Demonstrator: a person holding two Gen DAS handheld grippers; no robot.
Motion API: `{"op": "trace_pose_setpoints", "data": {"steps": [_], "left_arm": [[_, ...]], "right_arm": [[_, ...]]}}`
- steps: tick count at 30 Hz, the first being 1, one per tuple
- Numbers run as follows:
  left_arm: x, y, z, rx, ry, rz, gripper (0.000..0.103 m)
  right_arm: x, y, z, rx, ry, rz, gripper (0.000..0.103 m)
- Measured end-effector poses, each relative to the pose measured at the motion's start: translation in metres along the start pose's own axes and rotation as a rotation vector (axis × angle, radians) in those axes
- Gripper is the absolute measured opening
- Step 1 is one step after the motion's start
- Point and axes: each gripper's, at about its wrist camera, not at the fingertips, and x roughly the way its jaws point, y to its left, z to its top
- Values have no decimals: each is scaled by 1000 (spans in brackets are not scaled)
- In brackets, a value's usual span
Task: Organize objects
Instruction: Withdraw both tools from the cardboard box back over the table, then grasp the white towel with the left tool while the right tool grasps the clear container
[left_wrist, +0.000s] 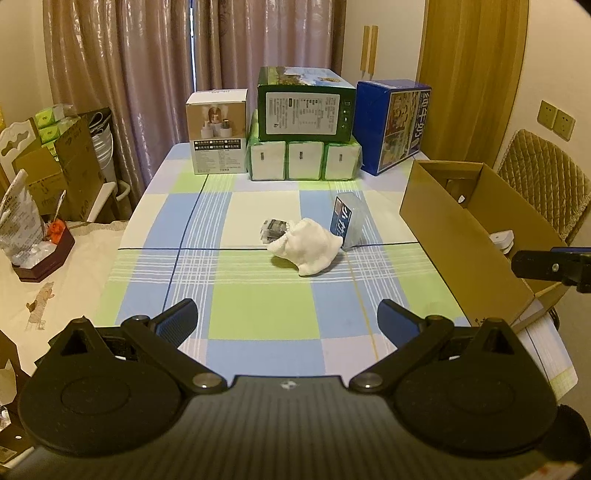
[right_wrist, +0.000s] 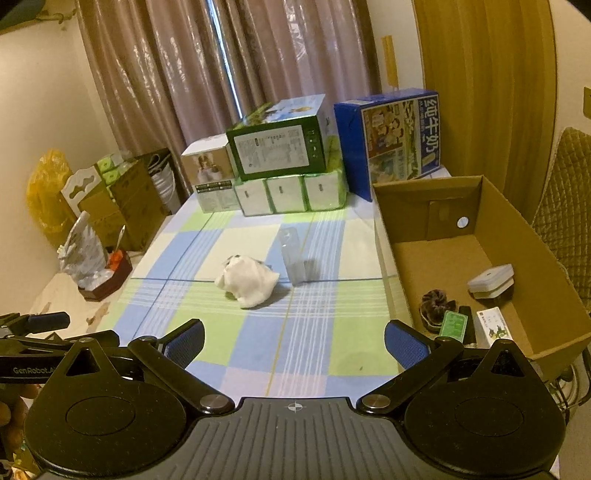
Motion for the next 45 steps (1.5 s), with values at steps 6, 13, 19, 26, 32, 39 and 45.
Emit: {"op": "trace_pose_setpoints", "data": {"steps": [6,13,19,26,32,39,45], "left_arm": [[6,5,-2,-10,10,-3,102],[17,11,-3,-10,23,-4,102],[33,17,-7,-12,39,-8,102],[62,26,-6,-14,64,-7,102],[88,33,-1,7,65,-15,102],[129,40,4,53,77,-37,101],[165,42,10,108,80,-72,94]], "right_arm": [[8,6,-3,-11,13,8,101],[23,11,-4,-20,31,11,101],[39,15,-6,-39,23,4,101],[69,18,-6,-62,20,6,101],[98,19,-7,-95,6,-7,101],[133,20,-8,-161,-4,-6,100],[167,14,-8,-173,5,-8,81]]}}
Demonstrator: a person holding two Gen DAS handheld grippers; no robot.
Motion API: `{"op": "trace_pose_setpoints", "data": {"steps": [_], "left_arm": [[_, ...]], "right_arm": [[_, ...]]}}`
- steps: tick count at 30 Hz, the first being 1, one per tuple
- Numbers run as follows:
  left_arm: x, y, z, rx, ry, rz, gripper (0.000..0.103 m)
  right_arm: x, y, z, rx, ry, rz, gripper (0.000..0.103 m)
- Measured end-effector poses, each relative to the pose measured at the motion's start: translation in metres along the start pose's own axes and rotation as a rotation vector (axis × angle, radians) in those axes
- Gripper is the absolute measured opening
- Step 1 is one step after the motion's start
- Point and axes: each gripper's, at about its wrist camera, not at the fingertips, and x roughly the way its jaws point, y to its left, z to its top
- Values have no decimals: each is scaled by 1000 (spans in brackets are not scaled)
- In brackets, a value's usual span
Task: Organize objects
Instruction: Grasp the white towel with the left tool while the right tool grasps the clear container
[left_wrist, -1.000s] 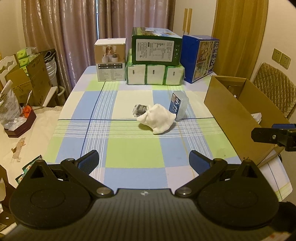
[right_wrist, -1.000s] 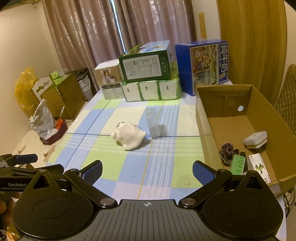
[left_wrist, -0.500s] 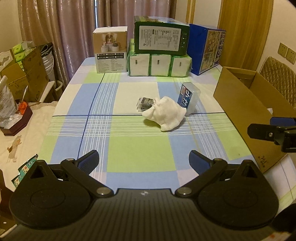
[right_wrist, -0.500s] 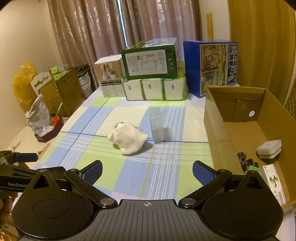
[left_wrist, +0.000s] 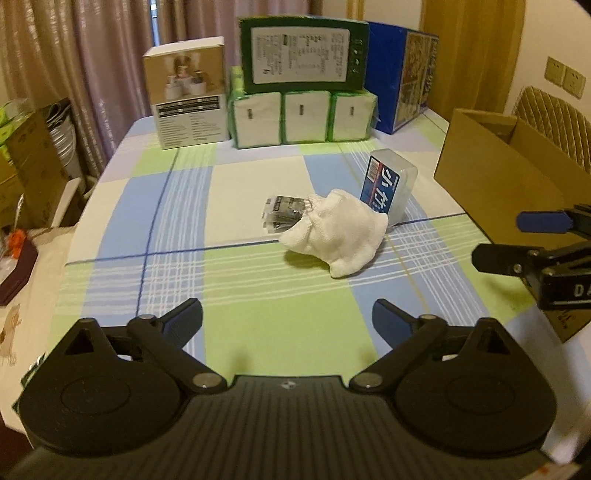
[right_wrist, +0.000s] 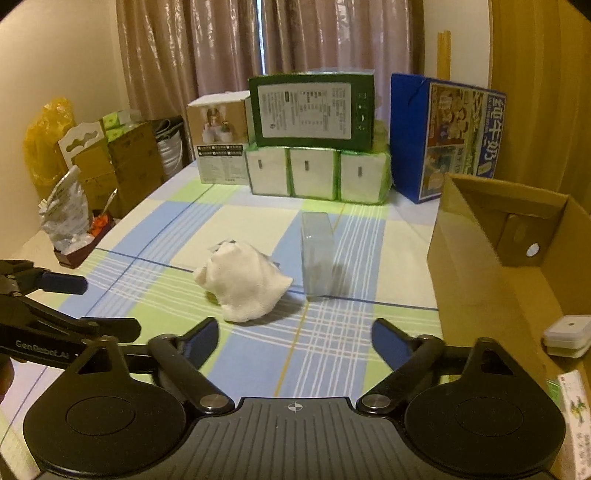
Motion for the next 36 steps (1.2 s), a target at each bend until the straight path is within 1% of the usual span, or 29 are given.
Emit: {"op": "trace_pose_setpoints", "data": {"steps": [3,5,7,15,17,21,22,23,25,27,28,29,30,31,34,36], "left_arm": [[19,-1,5,47,-10,-19,89],[32,-1,8,74,-9,-43,87],[41,-1,12,102,-17,-65,81],[71,-7,34,195,-60,-152,81],[80,-10,37,229,-58,-164,81],[96,-17,41,266,-41,-194,81],[100,-19,41,273,-41,-198,79],[104,-21,42,279,-37,-203,77],[110,-24,42,279,-26,-193,63],[111,-24,40,273,-26,-175,53],[110,-24,40,267,-30,-178,45],[108,-23,39,258,-36,-182,41],[105,-22,37,252,-43,-182,36],[101,-21,36,245,-50,-176,27],[84,-17,32,215,-66,-166,22],[69,-14,25,214,-80,-149,22]], "right_arm": [[17,-3,0,-10,-8,-7,73],[26,-6,0,-3,-5,-13,71],[36,-12,1,18,3,-13,68],[61,-21,3,14,20,-22,66],[65,-22,2,5,26,-37,66],[71,-27,0,11,37,-46,66],[71,-29,0,20,40,-47,66],[72,-31,0,25,42,-47,66],[72,-32,0,33,45,-48,66],[73,-32,-1,36,49,-46,66],[74,-32,-1,35,52,-46,66],[74,-32,-2,36,54,-45,66],[75,-33,-2,39,56,-43,66],[75,-33,-2,43,57,-39,66],[74,-30,-2,41,54,-31,66],[73,-29,-2,38,52,-27,66]]}}
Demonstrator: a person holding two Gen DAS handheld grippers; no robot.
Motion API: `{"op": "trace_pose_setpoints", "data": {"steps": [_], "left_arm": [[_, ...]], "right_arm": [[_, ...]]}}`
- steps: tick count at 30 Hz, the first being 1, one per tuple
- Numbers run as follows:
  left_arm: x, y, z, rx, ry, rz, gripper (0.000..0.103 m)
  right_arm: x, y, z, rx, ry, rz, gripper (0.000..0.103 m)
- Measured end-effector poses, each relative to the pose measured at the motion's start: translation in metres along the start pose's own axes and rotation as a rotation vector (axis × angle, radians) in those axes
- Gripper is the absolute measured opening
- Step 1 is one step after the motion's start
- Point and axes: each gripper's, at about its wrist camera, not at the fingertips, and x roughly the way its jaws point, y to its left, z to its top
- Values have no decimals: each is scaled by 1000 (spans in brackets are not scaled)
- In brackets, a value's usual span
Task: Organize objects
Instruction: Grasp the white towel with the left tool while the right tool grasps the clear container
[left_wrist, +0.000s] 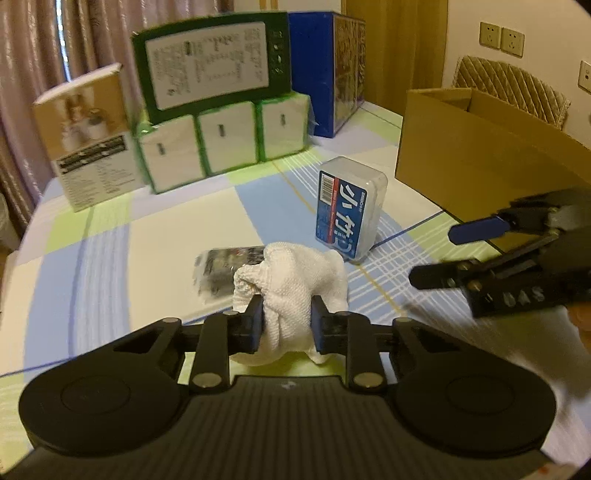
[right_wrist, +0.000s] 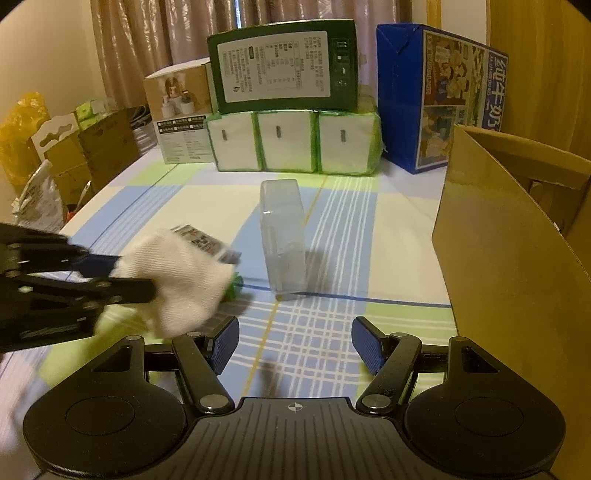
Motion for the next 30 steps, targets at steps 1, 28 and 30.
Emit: {"op": "trace_pose_setpoints", "data": {"steps": [1,28,30], "left_arm": [[-9,1,-5,-4,-3,8,22],[-11,24,-37,-170,33,113,35],[-12,24,-37,-167,33,114,35]], "right_arm": [[0,0,0,1,-1,1,66],[49,16,35,-65,-80,-18,54],[55,16,37,-70,-80,-20,49]]}}
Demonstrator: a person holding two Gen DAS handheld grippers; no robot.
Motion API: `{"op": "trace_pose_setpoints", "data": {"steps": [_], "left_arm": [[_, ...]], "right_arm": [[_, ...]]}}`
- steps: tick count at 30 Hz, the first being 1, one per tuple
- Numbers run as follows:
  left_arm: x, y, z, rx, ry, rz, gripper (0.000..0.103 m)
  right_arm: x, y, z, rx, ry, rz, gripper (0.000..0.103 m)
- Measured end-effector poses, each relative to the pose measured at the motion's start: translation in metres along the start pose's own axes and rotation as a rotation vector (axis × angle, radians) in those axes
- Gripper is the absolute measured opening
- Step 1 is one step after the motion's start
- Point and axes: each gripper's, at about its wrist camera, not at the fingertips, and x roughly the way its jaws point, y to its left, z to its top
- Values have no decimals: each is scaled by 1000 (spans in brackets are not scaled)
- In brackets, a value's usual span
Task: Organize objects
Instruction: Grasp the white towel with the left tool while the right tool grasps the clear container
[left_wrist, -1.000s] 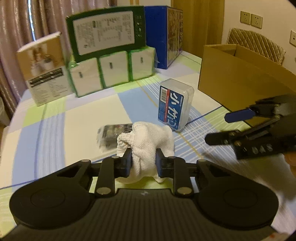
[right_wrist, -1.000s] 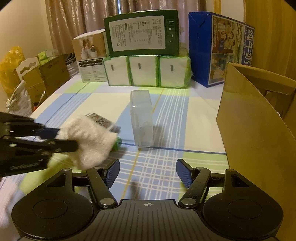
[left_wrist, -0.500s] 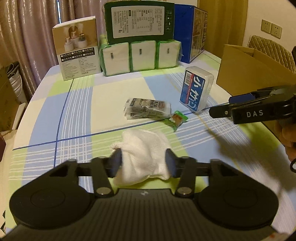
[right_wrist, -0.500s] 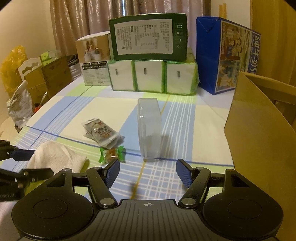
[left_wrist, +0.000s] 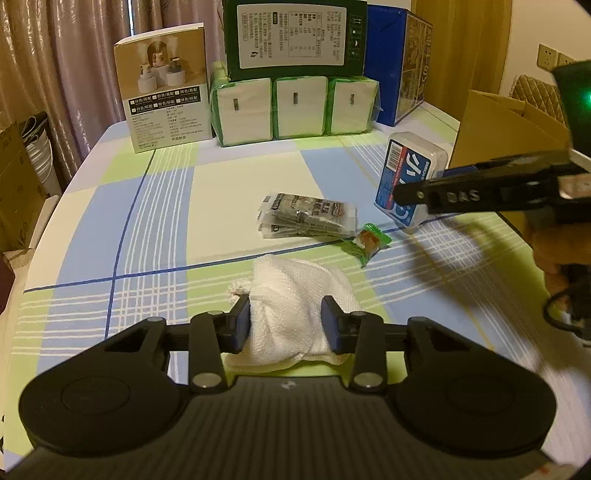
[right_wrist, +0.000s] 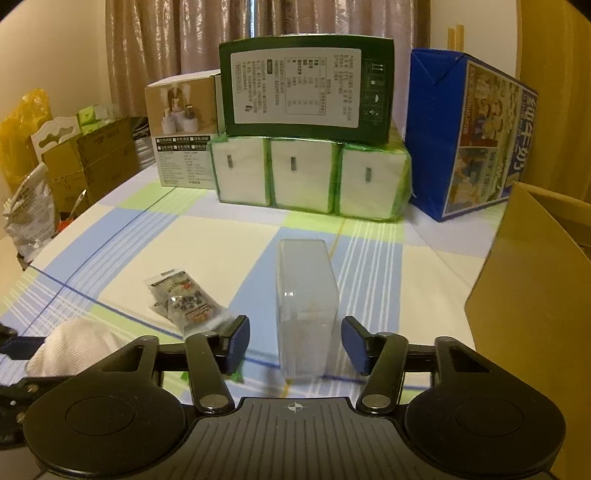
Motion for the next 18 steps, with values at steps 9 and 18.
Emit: {"op": "trace_pose_setpoints", "data": {"steps": [9,18], "left_arm": [[3,3,0,-6,20,6,51],[10,0,2,-36,79,-5,37]], "right_arm": [[7,3,-1,-26,18,-15,28],[-9,-2,-7,-19,32,-42,28]]}}
